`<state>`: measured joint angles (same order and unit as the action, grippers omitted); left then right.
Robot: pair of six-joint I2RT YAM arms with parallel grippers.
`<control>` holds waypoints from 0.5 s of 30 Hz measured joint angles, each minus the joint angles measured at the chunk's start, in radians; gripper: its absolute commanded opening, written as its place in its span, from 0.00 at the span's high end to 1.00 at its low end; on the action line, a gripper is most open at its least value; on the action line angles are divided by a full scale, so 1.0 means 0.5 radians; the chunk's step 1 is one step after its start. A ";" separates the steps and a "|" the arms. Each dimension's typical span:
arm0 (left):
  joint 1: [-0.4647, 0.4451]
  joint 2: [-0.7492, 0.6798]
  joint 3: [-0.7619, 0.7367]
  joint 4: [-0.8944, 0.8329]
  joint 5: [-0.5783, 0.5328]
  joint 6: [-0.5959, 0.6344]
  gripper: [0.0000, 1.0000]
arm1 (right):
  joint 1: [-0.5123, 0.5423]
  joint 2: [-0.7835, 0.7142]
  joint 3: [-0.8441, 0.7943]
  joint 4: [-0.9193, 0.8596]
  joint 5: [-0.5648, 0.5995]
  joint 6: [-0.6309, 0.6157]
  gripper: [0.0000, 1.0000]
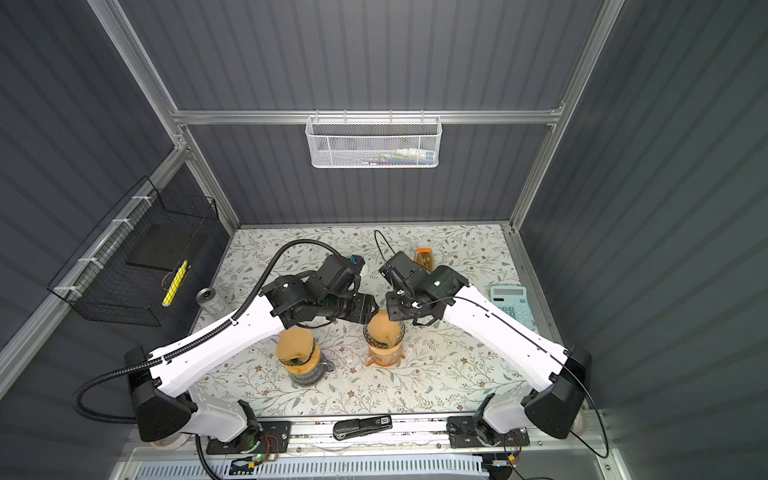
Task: Place the coffee filter in the dripper
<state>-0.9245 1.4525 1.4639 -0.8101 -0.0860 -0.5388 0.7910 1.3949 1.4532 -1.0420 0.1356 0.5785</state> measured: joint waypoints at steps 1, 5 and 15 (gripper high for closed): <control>0.024 -0.021 0.009 0.001 -0.030 -0.001 0.00 | -0.037 -0.021 0.015 0.007 0.002 -0.013 0.07; 0.208 -0.085 0.017 0.031 -0.101 0.016 0.00 | -0.192 -0.130 0.034 0.060 0.015 -0.097 0.01; 0.536 -0.233 0.014 0.160 -0.455 0.266 0.00 | -0.645 -0.446 -0.184 0.334 0.042 -0.324 0.01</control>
<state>-0.6567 1.3361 1.4712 -0.7300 -0.3134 -0.4057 0.4686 1.1717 1.3613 -0.8749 0.1566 0.4164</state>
